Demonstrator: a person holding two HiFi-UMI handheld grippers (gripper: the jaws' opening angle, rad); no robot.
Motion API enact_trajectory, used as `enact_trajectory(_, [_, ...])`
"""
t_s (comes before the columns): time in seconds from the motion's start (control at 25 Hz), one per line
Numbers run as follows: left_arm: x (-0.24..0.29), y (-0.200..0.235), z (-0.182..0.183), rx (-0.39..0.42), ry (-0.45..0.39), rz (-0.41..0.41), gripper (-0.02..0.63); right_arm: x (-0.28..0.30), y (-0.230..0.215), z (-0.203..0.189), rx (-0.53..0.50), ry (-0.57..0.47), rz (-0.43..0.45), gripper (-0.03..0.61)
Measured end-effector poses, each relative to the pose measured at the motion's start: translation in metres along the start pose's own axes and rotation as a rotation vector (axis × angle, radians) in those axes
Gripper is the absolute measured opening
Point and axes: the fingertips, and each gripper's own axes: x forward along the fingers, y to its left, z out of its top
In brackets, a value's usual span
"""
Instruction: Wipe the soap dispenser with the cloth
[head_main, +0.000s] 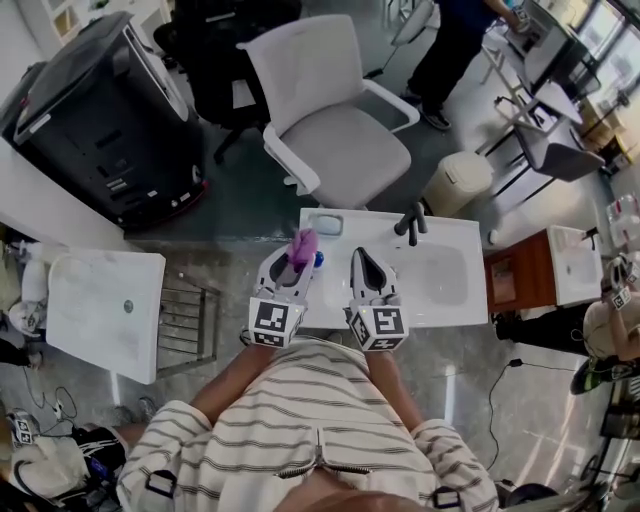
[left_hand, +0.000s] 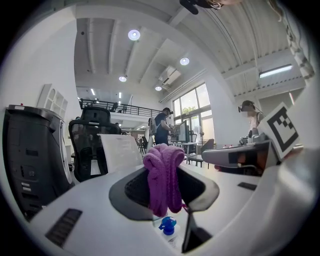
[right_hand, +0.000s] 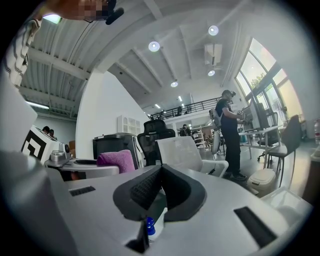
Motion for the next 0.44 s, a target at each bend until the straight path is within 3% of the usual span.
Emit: enact_trajectory(0.44, [0.0003,0.0014,-0.0070,-0.001,0.007,0.009,0.129,0.0017,0.0021,-0.0055,-0.008,0.004,0.018,-0.003])
